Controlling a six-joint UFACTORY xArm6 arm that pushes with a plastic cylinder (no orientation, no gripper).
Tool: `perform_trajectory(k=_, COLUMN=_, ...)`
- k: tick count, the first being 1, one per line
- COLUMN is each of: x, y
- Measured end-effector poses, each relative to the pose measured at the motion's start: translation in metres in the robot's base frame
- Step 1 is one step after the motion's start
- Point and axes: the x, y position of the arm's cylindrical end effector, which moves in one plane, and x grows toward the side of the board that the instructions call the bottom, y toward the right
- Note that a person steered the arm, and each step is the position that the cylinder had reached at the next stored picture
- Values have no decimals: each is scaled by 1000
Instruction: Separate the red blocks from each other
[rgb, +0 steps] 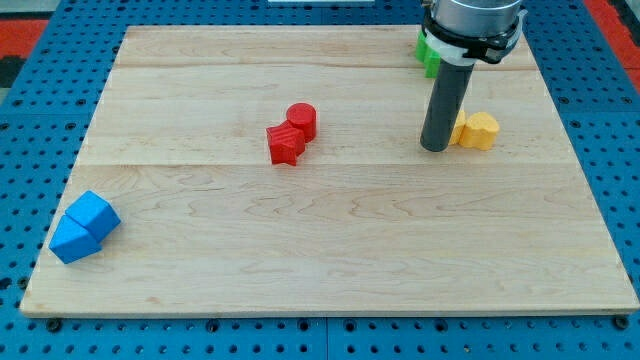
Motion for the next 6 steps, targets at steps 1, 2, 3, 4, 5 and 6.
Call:
perform_trajectory(k=1, x=1, y=2)
perform_trajectory(k=2, x=2, y=0)
perform_trajectory(k=3, x=-4, y=-52)
perform_trajectory(k=4, x=-15, y=-97)
perform_trajectory(k=5, x=-21, y=-142)
perform_trajectory(k=6, x=-36, y=-154)
